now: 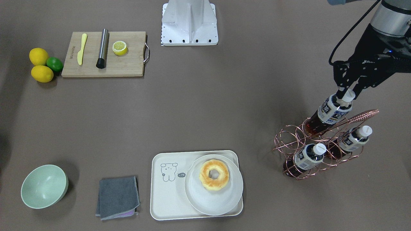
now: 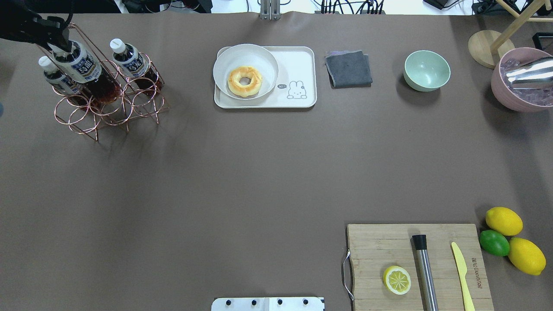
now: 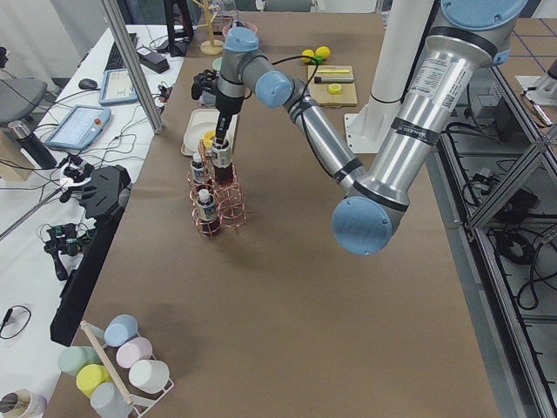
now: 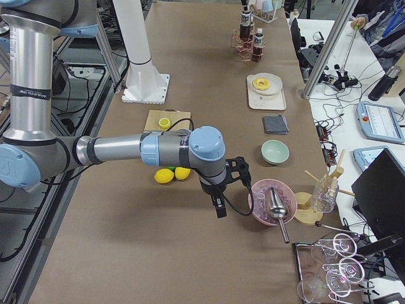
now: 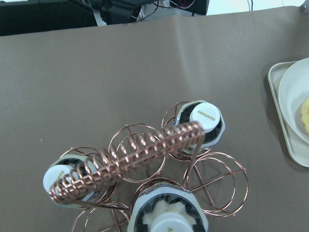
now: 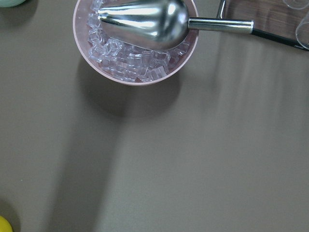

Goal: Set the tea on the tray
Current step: 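Lift the bottle from the rack with the left gripper toward the table center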

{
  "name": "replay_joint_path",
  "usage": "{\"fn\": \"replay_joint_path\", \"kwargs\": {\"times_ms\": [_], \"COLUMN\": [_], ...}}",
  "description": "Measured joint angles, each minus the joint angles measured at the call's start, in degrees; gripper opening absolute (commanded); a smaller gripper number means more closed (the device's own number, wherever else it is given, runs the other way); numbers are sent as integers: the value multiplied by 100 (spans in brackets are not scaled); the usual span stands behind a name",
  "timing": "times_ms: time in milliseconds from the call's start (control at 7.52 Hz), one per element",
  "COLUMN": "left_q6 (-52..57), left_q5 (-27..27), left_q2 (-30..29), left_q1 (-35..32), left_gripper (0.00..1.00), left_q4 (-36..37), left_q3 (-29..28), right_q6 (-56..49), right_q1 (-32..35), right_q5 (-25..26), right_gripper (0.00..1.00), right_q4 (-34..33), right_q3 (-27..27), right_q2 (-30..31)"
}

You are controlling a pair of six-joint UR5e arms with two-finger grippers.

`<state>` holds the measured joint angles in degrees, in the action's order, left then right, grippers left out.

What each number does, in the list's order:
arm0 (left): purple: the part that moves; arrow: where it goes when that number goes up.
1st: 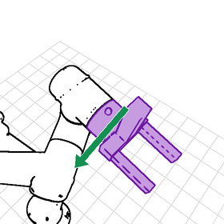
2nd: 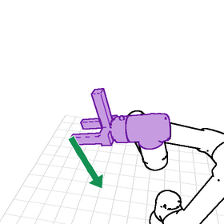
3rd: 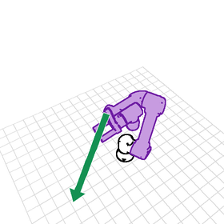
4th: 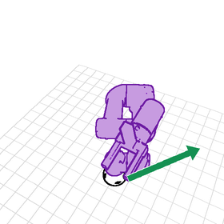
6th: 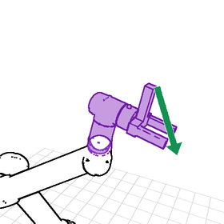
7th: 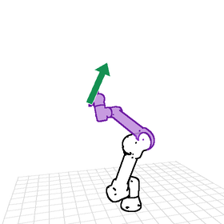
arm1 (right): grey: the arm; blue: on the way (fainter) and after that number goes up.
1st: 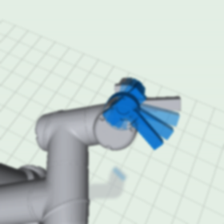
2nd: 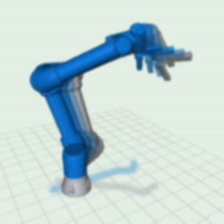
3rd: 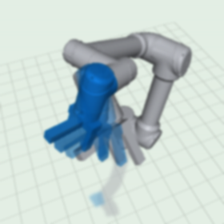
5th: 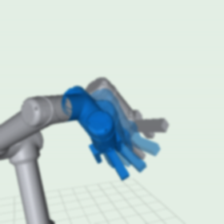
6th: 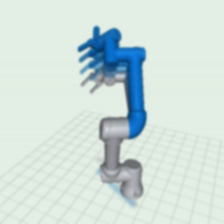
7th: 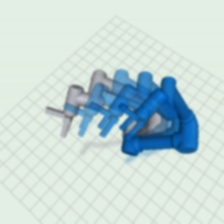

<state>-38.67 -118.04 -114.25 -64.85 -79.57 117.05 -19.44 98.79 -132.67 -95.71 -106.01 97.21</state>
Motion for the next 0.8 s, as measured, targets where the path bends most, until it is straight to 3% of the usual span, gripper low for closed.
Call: {"fn": "replay_joint_path", "kwargs": {"times_ms": [399,665,798], "left_q6": [-1013,-2066,-2524], "left_q5": [78,717,1106], "left_q2": [-1027,-1579,-1962], "left_q1": [672,1752,2300], "left_gripper": [0,0,0], "left_q4": [1588,1786,1806], "left_q3": [603,557,271], "right_q6": [-2,-10,-15], "right_q1": [0,0,0], "right_q5": [-6,-20,-30], "right_gripper": [100,100,100], "right_q4": [0,0,0], "right_q3": [16,23,25], "right_q2": [0,5,14]}}
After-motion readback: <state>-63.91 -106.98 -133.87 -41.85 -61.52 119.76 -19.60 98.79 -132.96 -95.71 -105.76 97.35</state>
